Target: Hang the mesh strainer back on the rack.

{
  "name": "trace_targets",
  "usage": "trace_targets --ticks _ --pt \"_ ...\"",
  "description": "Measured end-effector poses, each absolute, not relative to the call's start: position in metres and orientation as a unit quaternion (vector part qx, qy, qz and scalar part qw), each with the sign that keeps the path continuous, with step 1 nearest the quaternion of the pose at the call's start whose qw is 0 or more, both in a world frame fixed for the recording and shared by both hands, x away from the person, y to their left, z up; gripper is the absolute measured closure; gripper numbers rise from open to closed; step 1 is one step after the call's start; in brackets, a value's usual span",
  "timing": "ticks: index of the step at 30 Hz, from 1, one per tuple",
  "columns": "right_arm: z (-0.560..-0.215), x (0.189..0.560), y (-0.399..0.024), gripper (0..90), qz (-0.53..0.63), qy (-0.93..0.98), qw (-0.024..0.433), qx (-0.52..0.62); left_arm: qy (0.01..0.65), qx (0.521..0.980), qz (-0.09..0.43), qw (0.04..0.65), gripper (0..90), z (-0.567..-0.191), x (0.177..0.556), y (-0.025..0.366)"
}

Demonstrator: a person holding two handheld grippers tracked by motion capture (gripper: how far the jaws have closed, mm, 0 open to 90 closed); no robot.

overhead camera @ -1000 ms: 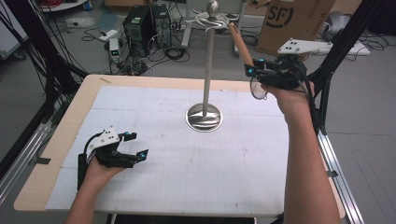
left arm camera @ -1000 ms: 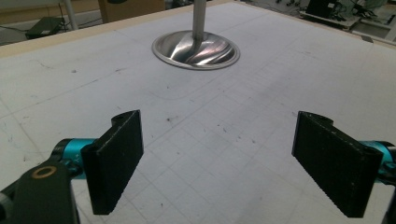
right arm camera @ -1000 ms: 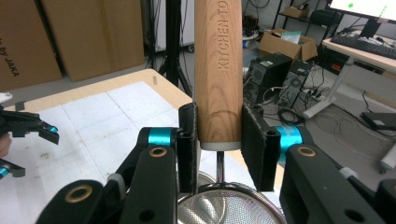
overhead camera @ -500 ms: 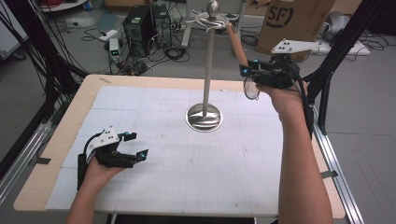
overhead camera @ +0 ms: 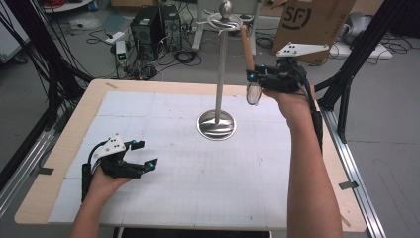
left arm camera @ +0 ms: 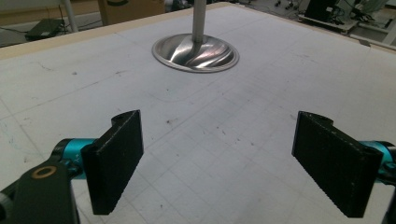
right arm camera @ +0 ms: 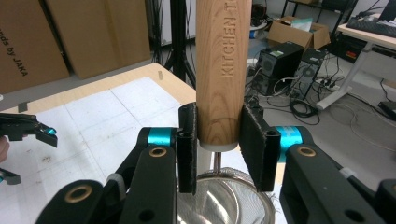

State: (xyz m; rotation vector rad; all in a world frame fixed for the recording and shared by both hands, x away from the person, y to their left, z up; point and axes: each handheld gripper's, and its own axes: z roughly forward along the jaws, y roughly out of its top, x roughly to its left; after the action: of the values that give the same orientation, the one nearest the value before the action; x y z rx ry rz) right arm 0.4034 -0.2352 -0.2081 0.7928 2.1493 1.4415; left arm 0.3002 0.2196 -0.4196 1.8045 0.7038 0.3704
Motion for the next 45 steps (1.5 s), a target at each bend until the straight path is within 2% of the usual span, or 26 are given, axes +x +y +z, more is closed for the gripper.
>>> trace_targets --ticks 24,31,45 --pt "-0.21 0.413 -0.21 67.7 0.498 0.781 0.218 0.306 0.298 0.761 0.158 0.554 17.1 -0.419 0.3 0.221" --pt "-0.208 0.41 -0.207 62.4 0.489 0.786 0.227 0.303 0.297 0.759 0.155 0.558 17.1 -0.419 0.3 0.22" --pt "-0.199 0.394 -0.22 57.9 0.499 0.78 0.235 0.294 0.297 0.761 0.155 0.556 17.1 -0.419 0.299 0.219"
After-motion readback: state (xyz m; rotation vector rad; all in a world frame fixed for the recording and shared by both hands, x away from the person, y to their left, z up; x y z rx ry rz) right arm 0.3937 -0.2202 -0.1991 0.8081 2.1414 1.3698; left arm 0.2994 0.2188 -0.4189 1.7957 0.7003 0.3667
